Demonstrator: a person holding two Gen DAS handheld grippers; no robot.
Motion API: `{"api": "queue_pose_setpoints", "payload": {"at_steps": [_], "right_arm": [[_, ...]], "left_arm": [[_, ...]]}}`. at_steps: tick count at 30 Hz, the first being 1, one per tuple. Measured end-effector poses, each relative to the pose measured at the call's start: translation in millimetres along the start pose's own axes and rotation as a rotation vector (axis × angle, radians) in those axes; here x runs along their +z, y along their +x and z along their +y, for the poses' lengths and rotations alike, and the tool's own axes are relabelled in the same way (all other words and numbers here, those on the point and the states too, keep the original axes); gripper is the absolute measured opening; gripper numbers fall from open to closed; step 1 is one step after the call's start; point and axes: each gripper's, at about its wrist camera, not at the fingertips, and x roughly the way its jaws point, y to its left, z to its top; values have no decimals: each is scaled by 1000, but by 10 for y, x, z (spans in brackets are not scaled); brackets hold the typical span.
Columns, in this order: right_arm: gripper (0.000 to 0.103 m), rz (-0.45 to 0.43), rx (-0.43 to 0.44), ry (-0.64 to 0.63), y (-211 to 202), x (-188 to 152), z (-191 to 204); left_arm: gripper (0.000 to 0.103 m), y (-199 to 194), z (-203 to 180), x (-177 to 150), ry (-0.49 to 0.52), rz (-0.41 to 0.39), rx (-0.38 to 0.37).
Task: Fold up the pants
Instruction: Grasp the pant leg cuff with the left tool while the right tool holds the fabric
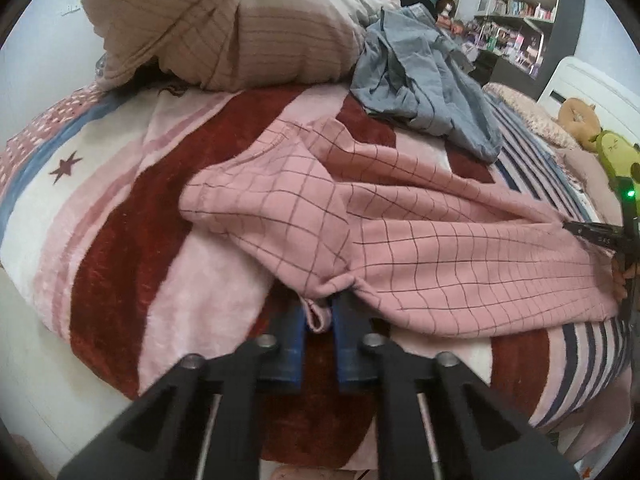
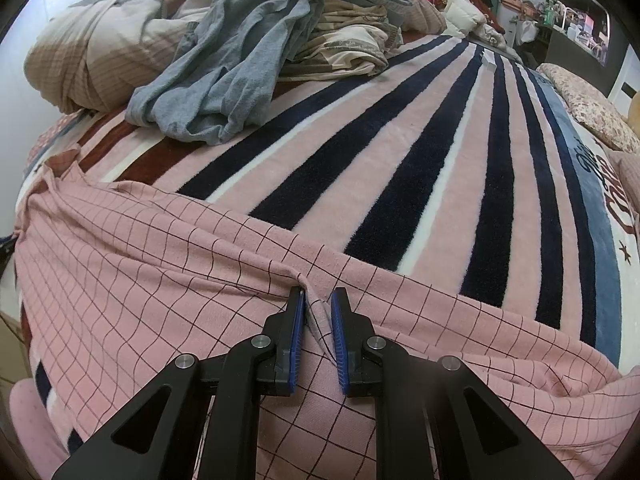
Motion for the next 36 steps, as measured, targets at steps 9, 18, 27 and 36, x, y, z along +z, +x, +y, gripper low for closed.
{"api": "queue_pose_setpoints", "payload": {"at_steps": [9,18,27,36], "right_arm": [[8,1,5,3,6,1,-5],[9,1,4,3,3,-2,-12],[12,-33,14,22,-165,18,-4],[21,-120,103,-51,-618,-62,435]], "left_arm": [[0,-92,380,-1,-107,4,207],[3,-207,372,-54,-147,-4,-38],[42,-324,154,-130,-21,-19,-91],[27,-72,169,-49,-38,-9,-33]]}}
